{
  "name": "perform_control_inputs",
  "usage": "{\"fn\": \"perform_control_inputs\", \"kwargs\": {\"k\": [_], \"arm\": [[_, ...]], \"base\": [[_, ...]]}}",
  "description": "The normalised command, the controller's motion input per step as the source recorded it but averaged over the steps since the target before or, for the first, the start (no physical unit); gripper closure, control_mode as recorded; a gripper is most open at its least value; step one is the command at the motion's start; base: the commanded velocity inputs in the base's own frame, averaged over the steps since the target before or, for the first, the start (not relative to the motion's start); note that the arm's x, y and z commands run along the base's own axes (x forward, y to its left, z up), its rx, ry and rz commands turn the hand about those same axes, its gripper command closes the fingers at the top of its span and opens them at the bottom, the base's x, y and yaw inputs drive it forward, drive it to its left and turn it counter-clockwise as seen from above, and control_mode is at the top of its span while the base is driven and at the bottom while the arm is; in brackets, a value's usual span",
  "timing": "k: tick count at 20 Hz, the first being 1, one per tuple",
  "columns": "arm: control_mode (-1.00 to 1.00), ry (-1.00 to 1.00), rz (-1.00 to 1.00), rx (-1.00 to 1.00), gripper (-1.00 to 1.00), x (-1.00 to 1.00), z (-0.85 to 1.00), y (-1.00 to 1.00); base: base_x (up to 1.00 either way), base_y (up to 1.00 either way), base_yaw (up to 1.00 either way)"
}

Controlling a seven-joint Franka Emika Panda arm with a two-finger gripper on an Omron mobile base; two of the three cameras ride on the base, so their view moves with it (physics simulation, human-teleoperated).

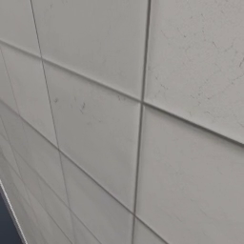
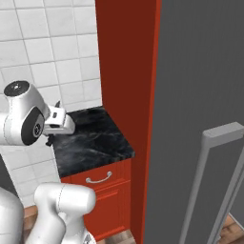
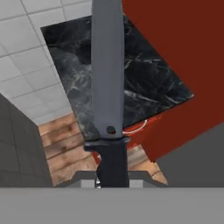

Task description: Retrieve the butter from the fridge and place it on a plate on the dining table. Then retrieve the butter knife by the fridge and place it near the plate.

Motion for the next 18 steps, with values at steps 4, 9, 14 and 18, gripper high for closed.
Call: {"fn": "perform_control_inputs", "kwargs": {"k": [4,9,14,18], "arm": [[-1.0,0.09,0.0,-0.01,1.0,-0.09,0.09,-0.03],[-1.0,0.23,0.0,0.0,1.0,0.0,0.02,0.0],[-1.0,0.11,-0.07,-0.06,1.0,-0.09,-0.03,-0.18],[-1.0,0.0,-0.07,-0.08,1.0,-0.19,-0.13,-0.22]], "base": [[0.0,0.0,0.0],[0.0,0.0,0.0],[0.0,0.0,0.0],[0.0,0.0,0.0]]}}
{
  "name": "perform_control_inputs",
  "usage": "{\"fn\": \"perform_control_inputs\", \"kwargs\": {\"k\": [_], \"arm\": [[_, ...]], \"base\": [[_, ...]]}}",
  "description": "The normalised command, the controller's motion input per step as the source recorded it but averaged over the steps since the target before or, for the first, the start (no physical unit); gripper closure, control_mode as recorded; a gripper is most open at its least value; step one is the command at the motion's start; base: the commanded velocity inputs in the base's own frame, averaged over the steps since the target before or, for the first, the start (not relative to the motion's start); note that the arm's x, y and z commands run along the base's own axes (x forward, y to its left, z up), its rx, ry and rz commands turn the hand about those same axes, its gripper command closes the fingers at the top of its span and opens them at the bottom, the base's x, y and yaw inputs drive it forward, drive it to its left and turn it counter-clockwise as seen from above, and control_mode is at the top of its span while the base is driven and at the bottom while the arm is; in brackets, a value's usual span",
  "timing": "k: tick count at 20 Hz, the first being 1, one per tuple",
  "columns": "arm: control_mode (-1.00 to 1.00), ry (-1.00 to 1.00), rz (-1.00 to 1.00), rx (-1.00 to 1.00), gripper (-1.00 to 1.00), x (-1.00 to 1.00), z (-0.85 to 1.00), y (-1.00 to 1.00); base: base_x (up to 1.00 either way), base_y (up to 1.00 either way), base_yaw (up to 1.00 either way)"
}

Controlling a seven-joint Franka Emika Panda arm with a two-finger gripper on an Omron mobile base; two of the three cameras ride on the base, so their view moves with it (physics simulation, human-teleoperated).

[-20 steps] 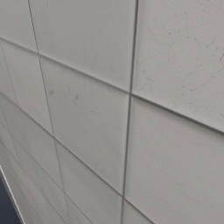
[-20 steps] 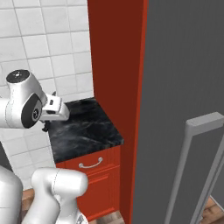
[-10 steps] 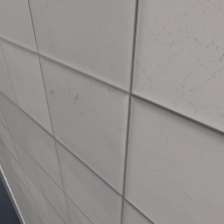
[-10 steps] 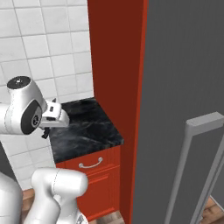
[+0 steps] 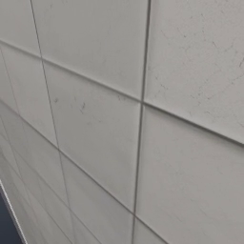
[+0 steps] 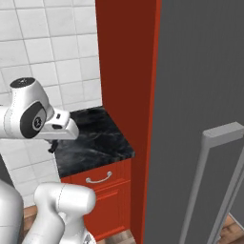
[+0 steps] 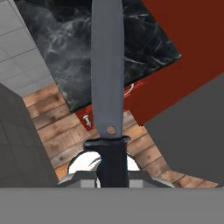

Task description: Retrieve the butter from the fridge and place it on a plate on the dining table. Then retrieve the butter knife by the fridge and place it near the plate.

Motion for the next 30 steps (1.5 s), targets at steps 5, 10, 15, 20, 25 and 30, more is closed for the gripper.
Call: {"fn": "perform_control_inputs", "kwargs": {"k": [5,10,15,20,25,30], "arm": [[-1.0,0.0,-0.01,-0.01,1.0,-0.07,-0.03,-0.05],[-1.0,0.0,0.0,0.0,1.0,-0.04,0.0,0.0],[1.0,0.0,0.0,0.0,1.0,-0.23,-0.02,-0.02],[1.0,0.0,0.0,0.0,1.0,0.0,0.0,0.0],[1.0,0.0,0.0,0.0,1.0,0.0,0.0,0.0],[1.0,0.0,0.0,0.0,1.0,0.0,0.0,0.0]], "base": [[0.0,0.0,0.0],[0.0,0.0,0.0],[-0.12,-0.06,0.0],[-0.71,-0.41,0.0],[-0.6,-0.29,0.03],[-0.69,-0.49,0.04]]}}
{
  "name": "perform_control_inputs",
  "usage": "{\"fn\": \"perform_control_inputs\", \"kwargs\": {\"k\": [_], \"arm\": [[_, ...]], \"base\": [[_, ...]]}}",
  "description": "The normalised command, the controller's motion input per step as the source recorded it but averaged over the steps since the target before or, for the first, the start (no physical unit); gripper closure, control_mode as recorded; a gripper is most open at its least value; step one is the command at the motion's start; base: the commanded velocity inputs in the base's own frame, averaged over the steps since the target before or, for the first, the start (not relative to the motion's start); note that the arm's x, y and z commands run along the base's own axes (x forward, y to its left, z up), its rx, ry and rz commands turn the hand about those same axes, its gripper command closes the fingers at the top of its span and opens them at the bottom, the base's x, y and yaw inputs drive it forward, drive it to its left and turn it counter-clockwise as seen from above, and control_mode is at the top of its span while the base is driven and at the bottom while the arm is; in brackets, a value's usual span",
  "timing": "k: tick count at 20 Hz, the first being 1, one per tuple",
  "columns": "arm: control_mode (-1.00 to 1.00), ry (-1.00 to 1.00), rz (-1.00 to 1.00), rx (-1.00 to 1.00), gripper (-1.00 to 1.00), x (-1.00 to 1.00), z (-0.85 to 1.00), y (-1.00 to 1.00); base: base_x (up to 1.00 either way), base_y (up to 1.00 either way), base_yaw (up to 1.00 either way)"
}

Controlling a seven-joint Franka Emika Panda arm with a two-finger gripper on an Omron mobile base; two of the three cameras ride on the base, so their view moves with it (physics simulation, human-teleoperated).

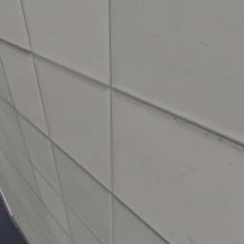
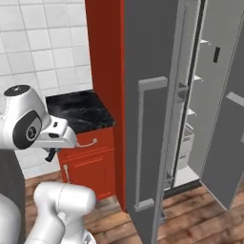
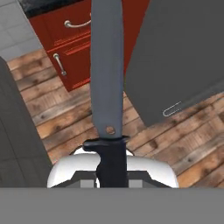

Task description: Retrieve the butter from the fridge and place it on a plate on the dining table. Then retrieve the butter knife by the fridge and place it near the plate.

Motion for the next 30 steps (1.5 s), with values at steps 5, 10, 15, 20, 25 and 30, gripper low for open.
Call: {"fn": "perform_control_inputs", "kwargs": {"k": [5,10,15,20,25,30], "arm": [[1.0,0.0,0.0,0.0,1.0,0.0,0.0,0.0],[1.0,0.0,0.0,0.0,1.0,0.0,0.0,0.0],[1.0,0.0,0.0,0.0,1.0,0.0,0.0,0.0],[1.0,0.0,0.0,0.0,1.0,0.0,0.0,0.0],[1.0,0.0,0.0,0.0,1.0,0.0,0.0,0.0],[1.0,0.0,0.0,0.0,1.0,0.0,0.0,0.0]], "base": [[-0.99,-0.71,0.05],[-1.0,-0.83,-0.07],[-0.86,-0.89,-0.18],[-0.46,-0.88,-0.57],[0.0,-0.73,-0.86],[0.0,-0.73,-0.89]]}}
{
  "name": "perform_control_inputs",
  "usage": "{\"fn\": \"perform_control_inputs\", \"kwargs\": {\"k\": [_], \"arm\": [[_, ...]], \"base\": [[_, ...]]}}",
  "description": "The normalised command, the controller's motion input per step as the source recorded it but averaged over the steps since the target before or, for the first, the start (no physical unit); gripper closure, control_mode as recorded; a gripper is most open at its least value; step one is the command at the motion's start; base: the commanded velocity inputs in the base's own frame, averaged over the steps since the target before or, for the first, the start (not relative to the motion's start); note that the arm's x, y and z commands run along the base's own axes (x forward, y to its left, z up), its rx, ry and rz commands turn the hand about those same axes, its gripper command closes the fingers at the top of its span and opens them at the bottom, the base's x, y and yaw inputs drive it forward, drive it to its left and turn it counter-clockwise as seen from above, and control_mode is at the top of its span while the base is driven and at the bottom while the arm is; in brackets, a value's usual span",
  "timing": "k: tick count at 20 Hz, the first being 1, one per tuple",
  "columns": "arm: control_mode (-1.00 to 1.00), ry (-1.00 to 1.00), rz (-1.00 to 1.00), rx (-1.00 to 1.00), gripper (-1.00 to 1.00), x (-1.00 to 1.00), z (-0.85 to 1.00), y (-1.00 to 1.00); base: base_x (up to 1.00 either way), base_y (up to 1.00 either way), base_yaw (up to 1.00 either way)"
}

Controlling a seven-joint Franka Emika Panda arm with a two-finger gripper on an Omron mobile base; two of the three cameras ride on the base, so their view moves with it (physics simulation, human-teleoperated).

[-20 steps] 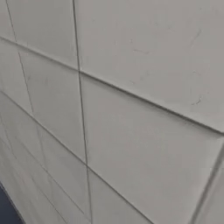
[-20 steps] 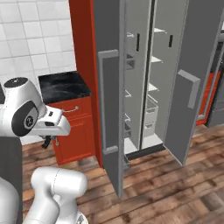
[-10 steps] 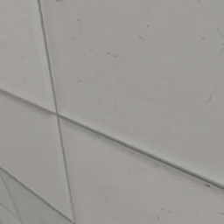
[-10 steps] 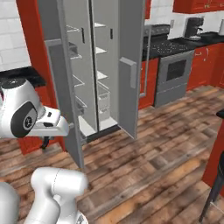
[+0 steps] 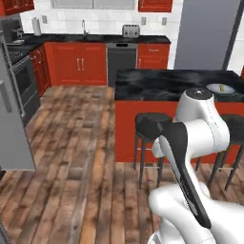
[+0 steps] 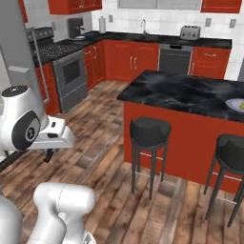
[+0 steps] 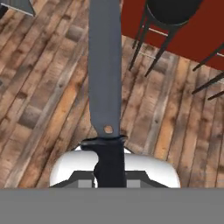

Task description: Retrieve the butter from the fridge and place it on a plate on the dining table. Then retrieve the butter knife by the fridge and place it near the plate.

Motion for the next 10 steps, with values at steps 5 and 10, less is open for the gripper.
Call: {"fn": "perform_control_inputs", "kwargs": {"k": [5,10], "arm": [[1.0,0.0,0.0,0.0,1.0,0.0,0.0,0.0],[1.0,0.0,0.0,0.0,1.0,0.0,0.0,0.0]], "base": [[0.0,-0.77,-0.88],[0.19,-0.9,-0.78]]}}
